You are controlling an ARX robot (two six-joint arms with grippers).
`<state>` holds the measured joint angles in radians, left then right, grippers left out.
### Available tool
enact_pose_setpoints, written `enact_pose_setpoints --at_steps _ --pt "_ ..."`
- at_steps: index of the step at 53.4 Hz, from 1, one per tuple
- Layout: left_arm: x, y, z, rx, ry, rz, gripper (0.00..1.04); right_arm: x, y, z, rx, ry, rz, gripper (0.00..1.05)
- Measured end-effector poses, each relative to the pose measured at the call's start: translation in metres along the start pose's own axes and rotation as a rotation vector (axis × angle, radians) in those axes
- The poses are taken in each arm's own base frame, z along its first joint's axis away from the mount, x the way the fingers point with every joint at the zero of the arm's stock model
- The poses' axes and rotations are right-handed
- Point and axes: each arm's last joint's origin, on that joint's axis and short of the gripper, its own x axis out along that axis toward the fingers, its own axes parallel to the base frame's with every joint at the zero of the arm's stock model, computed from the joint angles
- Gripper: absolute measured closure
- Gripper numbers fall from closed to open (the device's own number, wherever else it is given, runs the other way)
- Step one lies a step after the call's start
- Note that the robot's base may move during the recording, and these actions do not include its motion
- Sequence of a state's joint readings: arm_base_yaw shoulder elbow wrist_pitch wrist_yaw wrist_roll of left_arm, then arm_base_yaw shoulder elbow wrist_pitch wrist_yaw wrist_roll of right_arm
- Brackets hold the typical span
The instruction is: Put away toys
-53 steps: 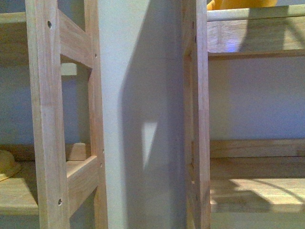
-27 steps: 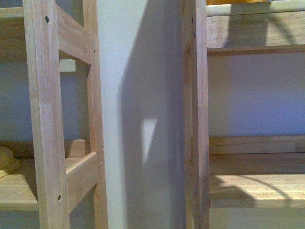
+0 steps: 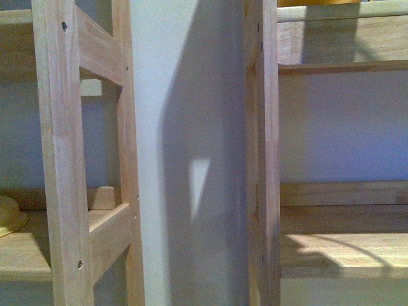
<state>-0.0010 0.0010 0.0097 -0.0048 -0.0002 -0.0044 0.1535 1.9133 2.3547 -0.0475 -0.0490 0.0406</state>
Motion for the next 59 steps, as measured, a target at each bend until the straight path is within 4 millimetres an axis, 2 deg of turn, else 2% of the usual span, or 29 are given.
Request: enact_pose_setpoints --at_steps 9,14,23,36,46,59 --pt "0.0 0.0 0.0 0.0 0.0 0.0 0.06 -0.001 -0.001 0.003 -0.004 -0.007 -0.006 0.18" --pt "0.0 0.0 0.0 0.0 0.0 0.0 0.06 -0.003 -0.002 0.008 -0.006 -0.018 -0.01 0.05" --pt "0.0 0.0 0.0 0.0 0.0 0.0 0.06 -0.016 -0.005 0.029 -0.019 -0.065 -0.054 0.07" --pt "0.0 0.0 0.0 0.0 0.0 0.0 0.06 -0.06 -0.008 0.063 -0.075 -0.159 -0.199 0.07" --pt "0.0 0.0 0.0 0.0 0.0 0.0 0.06 -0.11 -0.013 0.071 -0.117 -0.202 -0.292 0.07" --pt "0.0 0.0 0.0 0.0 0.0 0.0 0.06 -0.187 -0.022 0.057 -0.127 -0.184 -0.346 0.07"
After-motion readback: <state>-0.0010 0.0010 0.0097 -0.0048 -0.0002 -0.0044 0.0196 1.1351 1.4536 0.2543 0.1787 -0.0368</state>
